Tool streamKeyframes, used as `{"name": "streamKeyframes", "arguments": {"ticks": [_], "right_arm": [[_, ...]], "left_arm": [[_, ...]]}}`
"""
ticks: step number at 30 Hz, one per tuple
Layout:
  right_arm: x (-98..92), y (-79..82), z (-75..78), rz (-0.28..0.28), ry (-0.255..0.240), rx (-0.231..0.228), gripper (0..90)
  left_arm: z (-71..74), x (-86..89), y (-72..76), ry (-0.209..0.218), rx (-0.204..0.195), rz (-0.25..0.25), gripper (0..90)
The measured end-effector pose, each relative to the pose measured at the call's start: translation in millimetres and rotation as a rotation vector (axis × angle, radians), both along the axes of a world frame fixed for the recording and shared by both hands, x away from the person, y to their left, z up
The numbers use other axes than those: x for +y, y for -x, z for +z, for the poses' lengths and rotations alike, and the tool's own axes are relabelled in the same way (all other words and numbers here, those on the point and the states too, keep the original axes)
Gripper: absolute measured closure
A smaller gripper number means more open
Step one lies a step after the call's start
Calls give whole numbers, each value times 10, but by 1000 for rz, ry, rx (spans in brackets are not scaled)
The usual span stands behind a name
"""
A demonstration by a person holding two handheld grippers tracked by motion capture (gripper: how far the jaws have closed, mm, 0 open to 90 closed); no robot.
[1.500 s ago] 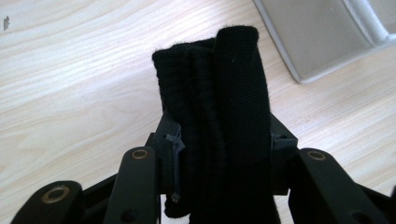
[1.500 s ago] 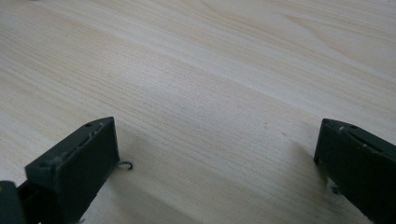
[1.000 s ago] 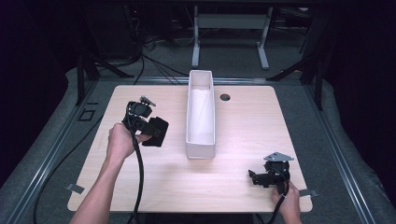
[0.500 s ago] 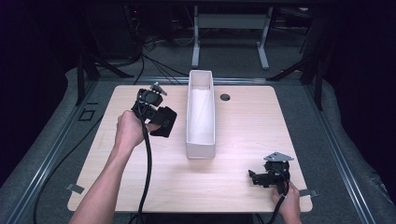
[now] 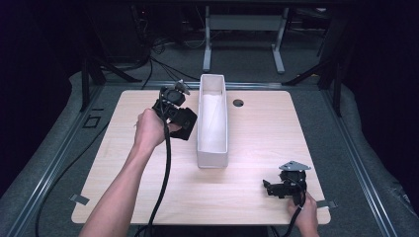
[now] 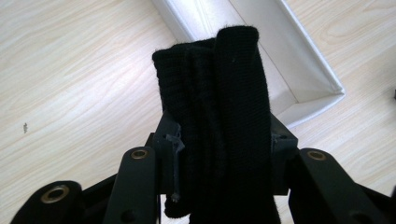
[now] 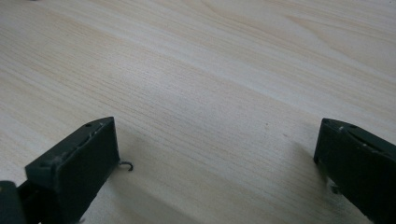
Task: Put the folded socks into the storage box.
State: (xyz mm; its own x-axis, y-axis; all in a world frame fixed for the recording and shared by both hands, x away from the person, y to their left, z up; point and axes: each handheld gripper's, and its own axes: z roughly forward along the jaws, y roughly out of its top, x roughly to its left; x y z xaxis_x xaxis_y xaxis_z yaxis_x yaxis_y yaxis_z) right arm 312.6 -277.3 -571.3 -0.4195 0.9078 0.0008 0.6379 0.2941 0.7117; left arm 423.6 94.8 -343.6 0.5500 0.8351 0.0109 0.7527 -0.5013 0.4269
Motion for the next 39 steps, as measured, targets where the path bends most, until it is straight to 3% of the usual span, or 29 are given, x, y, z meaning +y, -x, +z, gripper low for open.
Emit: {"name": "streamKeyframes", "arguments": {"ticks": [16,39], "right_arm": [[0,1,4,2,5,3,0],[2,0,5,7,8,4,0]], "left_arm": [[-58,-443,-126,-52,34,-26,586],[-242,-682,-287,-74,89,-5,589]]}}
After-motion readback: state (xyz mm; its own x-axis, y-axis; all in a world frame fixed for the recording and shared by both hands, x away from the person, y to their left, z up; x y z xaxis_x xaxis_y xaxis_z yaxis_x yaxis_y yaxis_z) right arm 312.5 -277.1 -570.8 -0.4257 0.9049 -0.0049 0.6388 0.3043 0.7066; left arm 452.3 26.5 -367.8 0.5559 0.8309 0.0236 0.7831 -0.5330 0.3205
